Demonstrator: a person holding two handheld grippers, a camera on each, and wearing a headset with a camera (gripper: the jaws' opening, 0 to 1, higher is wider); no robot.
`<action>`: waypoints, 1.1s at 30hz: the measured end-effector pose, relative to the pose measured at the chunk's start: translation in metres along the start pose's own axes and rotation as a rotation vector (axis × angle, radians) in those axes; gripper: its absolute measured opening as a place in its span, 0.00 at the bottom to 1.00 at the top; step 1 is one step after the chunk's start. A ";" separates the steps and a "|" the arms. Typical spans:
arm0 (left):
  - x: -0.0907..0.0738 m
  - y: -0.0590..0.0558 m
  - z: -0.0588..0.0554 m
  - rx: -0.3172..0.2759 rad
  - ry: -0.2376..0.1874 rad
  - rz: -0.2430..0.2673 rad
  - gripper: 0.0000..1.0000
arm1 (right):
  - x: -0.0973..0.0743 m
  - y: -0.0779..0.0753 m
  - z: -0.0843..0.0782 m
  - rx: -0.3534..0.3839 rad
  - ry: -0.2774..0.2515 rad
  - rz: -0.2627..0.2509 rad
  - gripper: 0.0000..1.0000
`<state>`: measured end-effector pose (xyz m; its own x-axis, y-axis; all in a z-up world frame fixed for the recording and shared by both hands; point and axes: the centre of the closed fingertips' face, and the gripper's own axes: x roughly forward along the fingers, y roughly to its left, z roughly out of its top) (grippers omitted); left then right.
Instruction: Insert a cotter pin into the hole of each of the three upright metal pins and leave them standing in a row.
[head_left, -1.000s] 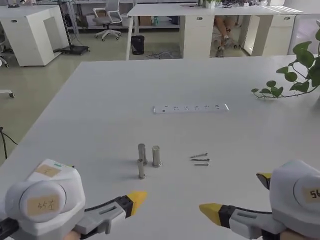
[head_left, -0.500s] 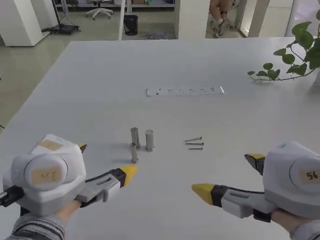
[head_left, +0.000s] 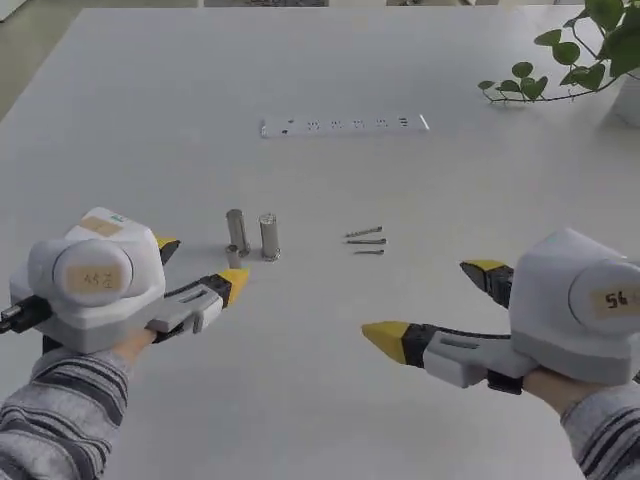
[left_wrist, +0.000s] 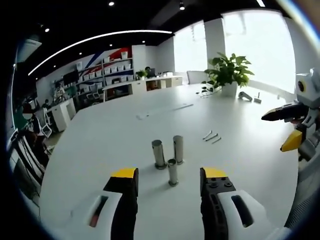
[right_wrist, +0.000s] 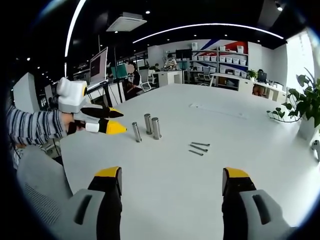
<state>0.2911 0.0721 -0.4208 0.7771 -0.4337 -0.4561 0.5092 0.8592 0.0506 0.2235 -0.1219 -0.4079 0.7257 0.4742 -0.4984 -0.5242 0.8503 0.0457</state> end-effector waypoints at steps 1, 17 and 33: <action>0.005 0.001 -0.002 0.002 0.008 -0.003 0.46 | 0.001 0.000 -0.001 0.002 0.008 0.007 0.81; 0.044 -0.004 -0.018 0.011 0.038 -0.074 0.18 | 0.016 -0.004 -0.002 0.053 0.022 0.028 0.76; 0.050 -0.006 -0.031 -0.006 0.062 -0.084 0.05 | 0.023 -0.001 -0.006 0.065 0.040 0.030 0.75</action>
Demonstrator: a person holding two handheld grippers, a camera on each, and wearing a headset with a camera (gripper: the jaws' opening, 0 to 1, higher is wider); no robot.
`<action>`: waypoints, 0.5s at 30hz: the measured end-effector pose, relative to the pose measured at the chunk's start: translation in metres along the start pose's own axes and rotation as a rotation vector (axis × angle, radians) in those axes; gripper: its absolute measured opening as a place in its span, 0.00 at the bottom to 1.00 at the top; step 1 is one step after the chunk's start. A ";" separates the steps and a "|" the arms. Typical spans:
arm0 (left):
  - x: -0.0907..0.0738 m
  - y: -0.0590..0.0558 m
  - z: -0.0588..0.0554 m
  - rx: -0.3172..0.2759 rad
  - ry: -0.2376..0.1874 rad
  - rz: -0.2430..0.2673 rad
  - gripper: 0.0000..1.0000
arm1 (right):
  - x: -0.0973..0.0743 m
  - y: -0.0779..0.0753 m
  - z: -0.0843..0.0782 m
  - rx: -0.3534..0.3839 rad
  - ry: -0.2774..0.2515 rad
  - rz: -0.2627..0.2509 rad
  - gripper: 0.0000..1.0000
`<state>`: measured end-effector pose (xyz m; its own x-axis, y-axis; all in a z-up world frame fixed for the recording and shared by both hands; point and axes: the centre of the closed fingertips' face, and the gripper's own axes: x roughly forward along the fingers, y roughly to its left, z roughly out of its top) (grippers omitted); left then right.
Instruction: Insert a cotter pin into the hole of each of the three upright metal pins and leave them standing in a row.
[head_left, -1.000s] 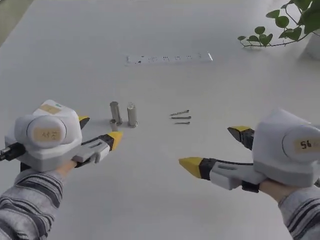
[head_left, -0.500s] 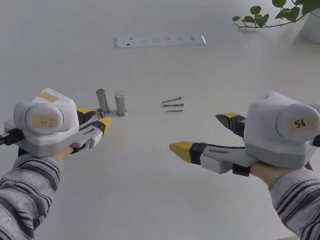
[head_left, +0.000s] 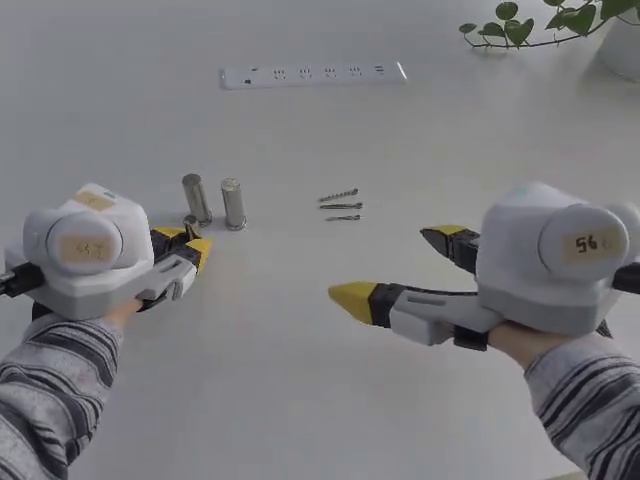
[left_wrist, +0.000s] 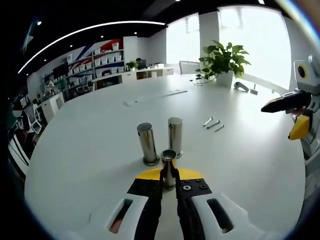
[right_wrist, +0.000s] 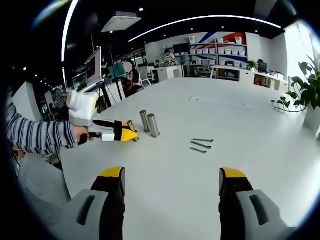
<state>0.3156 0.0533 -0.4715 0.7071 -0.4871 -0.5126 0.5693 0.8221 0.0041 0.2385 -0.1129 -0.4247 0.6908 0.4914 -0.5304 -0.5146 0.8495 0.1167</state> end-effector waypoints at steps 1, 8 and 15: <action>0.000 0.000 0.000 -0.012 0.001 -0.003 0.05 | 0.000 -0.001 0.000 0.002 0.001 -0.001 0.75; 0.001 -0.003 0.001 -0.015 -0.005 -0.011 0.05 | 0.002 -0.002 -0.003 0.008 0.010 -0.007 0.74; -0.001 -0.020 0.003 0.015 -0.006 -0.054 0.05 | -0.001 -0.002 -0.003 0.011 0.011 -0.008 0.73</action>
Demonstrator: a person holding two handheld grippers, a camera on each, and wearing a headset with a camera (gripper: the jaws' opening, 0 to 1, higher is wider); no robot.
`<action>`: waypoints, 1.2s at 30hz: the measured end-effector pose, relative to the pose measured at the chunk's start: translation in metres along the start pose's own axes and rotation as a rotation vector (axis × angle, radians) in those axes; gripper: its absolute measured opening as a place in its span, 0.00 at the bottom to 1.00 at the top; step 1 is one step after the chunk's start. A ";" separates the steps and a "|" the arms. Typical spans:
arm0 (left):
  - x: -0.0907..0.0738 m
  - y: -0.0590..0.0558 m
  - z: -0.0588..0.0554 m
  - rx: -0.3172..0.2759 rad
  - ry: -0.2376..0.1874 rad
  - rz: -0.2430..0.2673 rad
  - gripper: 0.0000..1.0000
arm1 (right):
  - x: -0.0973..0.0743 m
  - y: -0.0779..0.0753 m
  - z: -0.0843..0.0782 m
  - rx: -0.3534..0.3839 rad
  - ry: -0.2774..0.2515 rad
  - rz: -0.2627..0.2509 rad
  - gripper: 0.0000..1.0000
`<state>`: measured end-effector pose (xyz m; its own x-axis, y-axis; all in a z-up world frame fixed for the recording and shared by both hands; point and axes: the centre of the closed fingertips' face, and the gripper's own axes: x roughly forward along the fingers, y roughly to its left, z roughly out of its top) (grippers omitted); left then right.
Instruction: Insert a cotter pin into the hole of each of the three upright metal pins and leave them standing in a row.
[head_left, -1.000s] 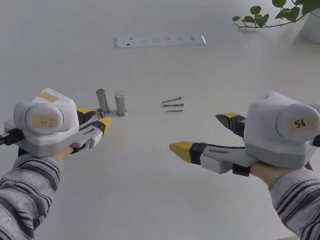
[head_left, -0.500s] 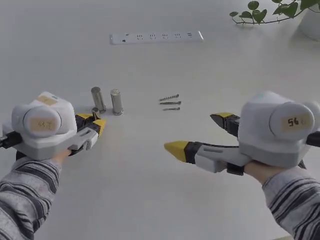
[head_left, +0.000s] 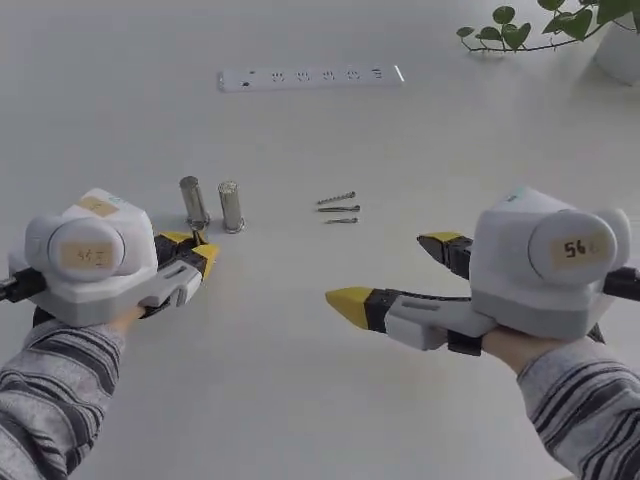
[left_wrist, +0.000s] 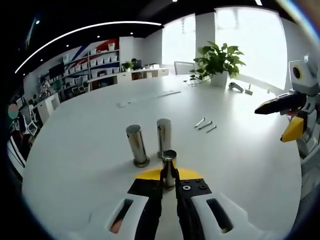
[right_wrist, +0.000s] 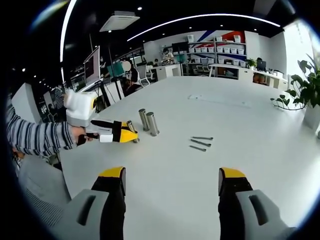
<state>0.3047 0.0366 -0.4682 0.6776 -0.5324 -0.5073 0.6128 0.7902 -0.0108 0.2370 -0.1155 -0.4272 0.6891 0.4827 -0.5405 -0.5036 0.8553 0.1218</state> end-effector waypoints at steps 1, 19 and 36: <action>0.000 -0.002 0.000 -0.001 0.000 -0.006 0.05 | 0.000 0.000 0.000 0.001 0.000 0.000 0.73; 0.008 -0.047 0.005 0.008 -0.004 -0.082 0.05 | -0.008 0.000 -0.005 0.000 0.013 -0.010 0.72; 0.010 -0.054 0.004 0.037 -0.010 -0.071 0.06 | -0.007 -0.004 -0.005 0.011 0.021 -0.010 0.68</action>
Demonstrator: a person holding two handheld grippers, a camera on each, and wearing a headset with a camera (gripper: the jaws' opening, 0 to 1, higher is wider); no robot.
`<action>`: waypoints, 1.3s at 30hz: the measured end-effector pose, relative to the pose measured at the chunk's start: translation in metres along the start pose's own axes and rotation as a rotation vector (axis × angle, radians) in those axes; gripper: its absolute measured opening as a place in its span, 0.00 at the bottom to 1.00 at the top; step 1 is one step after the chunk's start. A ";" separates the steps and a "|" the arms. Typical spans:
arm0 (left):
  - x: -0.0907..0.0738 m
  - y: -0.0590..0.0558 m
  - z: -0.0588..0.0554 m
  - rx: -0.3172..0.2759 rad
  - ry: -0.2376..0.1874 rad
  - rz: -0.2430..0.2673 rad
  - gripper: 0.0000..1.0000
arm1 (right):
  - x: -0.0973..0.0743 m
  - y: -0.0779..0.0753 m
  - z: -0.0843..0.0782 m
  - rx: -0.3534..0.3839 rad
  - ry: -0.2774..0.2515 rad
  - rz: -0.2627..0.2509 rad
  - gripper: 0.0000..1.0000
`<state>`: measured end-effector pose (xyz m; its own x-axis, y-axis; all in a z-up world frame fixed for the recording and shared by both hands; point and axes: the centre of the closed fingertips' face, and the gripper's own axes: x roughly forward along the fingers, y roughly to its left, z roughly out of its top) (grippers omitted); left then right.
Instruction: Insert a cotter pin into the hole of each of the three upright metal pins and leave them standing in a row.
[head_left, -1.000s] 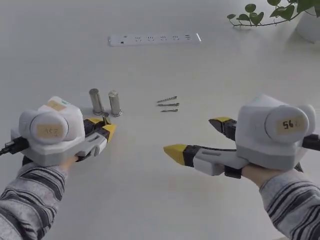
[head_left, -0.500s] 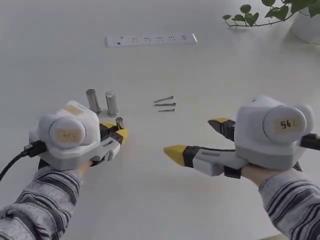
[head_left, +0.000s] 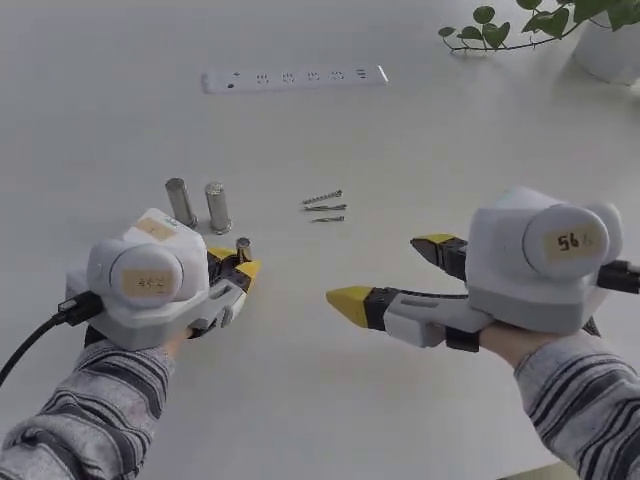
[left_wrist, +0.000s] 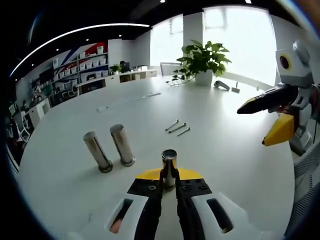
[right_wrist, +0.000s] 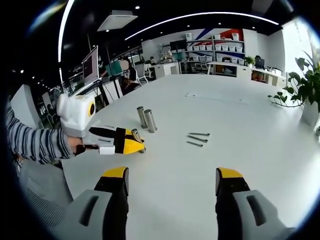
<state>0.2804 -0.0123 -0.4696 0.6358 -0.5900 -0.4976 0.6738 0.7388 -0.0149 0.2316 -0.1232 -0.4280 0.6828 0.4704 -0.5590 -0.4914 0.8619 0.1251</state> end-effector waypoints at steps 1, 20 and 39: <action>0.000 0.000 0.000 0.000 0.000 0.000 0.06 | 0.000 -0.001 0.000 0.000 0.001 0.000 0.67; -0.019 0.009 0.003 -0.030 0.013 0.060 0.34 | 0.021 -0.026 0.012 -0.158 0.170 0.086 0.55; -0.063 0.011 0.004 -0.051 0.014 0.103 0.60 | 0.071 -0.041 0.031 -0.464 0.296 0.201 0.27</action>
<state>0.2492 0.0320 -0.4347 0.6954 -0.5054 -0.5110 0.5847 0.8112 -0.0066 0.3171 -0.1196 -0.4475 0.4044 0.4858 -0.7749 -0.8265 0.5569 -0.0822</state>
